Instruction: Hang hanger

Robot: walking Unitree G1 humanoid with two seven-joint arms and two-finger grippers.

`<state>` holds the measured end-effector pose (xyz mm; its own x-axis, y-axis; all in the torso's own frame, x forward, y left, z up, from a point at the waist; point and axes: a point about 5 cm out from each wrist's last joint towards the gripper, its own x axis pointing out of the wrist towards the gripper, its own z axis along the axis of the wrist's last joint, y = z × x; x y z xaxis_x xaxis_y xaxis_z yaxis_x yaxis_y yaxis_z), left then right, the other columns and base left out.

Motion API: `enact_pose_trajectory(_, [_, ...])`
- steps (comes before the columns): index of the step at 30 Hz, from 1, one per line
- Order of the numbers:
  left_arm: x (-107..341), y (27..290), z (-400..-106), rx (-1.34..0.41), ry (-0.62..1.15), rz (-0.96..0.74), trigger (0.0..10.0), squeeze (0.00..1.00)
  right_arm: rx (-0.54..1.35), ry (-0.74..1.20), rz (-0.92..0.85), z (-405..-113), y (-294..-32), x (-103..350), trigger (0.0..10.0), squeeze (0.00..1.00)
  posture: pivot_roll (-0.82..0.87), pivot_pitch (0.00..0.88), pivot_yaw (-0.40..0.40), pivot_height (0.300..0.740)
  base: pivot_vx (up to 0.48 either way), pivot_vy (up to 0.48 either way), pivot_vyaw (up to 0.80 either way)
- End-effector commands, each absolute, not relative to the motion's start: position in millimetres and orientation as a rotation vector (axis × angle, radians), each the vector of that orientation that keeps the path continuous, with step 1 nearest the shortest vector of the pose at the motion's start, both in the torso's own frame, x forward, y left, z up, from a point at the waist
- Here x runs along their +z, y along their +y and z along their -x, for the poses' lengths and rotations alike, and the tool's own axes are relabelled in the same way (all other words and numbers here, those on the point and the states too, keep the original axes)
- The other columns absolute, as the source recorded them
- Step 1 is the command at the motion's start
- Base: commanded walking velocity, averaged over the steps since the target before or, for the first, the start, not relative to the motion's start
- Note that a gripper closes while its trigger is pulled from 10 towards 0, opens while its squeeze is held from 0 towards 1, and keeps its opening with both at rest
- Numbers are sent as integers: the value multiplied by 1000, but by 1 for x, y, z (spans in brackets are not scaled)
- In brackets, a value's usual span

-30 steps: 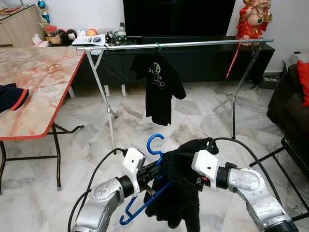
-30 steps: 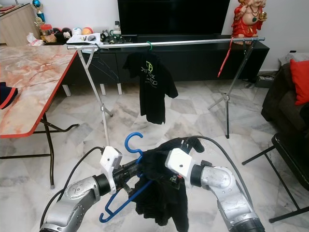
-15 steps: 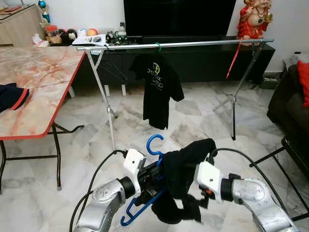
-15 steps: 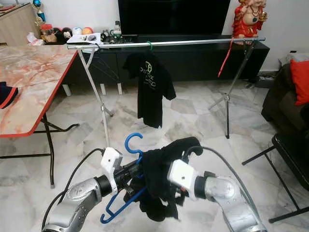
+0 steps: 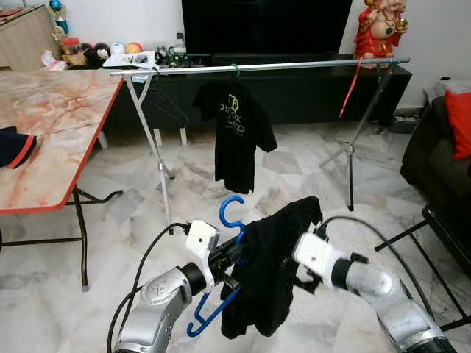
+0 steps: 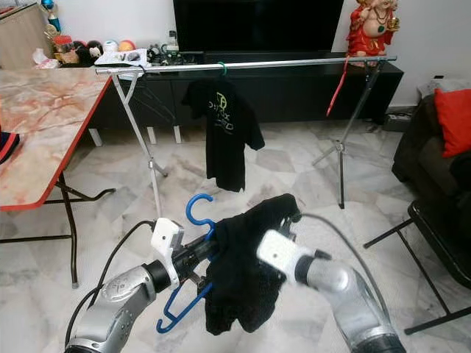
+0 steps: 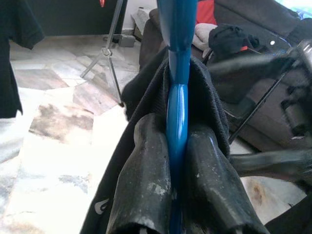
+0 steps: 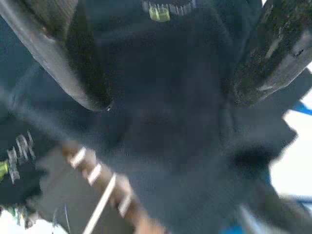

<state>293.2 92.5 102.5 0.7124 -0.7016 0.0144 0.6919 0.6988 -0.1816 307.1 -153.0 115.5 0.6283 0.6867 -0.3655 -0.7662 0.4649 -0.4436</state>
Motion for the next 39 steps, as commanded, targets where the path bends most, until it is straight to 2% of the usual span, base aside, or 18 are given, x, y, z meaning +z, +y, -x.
enact_pose_trajectory(1, [106, 92, -294, -791, 33, 153, 10000, 0, 894, 101, 602, -307, -157, 125, 10000, 0, 112, 61, -23, 740, 0, 0, 0])
enact_pose_trajectory(7, [93, 106, -290, -846, 103, 4, 10000, 0, 879, 96, 702, -315, -185, 147, 10000, 0, 109, 61, -23, 740, 0, 0, 0])
enact_pose_trajectory(9, [87, 112, -287, -885, 125, -89, 10000, 0, 940, 139, 758, -314, -197, 152, 10000, 0, 103, 60, -21, 740, 0, 0, 0])
enact_pose_trajectory(13, [87, 115, -285, -911, 106, -133, 10000, 0, 995, 192, 803, -315, -204, 155, 10000, 0, 96, 60, -22, 740, 0, 0, 0])
enact_pose_trajectory(14, [88, 115, -284, -937, 86, -156, 10000, 0, 1057, 226, 814, -315, -206, 154, 10000, 0, 94, 63, -22, 740, 0, 0, 0])
enact_pose_trajectory(21, [95, 110, -282, -1011, 24, -189, 10000, 0, 1267, 326, 750, -308, -201, 140, 10000, 0, 99, 70, -35, 740, 0, 0, 0])
enact_pose_trajectory(28, [94, 106, -274, -1105, 30, -223, 10000, 0, 1183, 247, 794, -330, -194, 148, 10000, 0, 98, 74, -38, 740, 0, 0, 0])
enact_pose_trajectory(31, [91, 106, -269, -1159, 51, -249, 10000, 0, 1203, 186, 755, -336, -187, 162, 10000, 0, 98, 74, -38, 740, 0, 0, 0])
enact_pose_trajectory(39, [89, 104, -267, -1226, 65, -279, 10000, 0, 1442, 263, 697, -325, -180, 152, 10000, 0, 99, 57, -42, 740, 0, 0, 0])
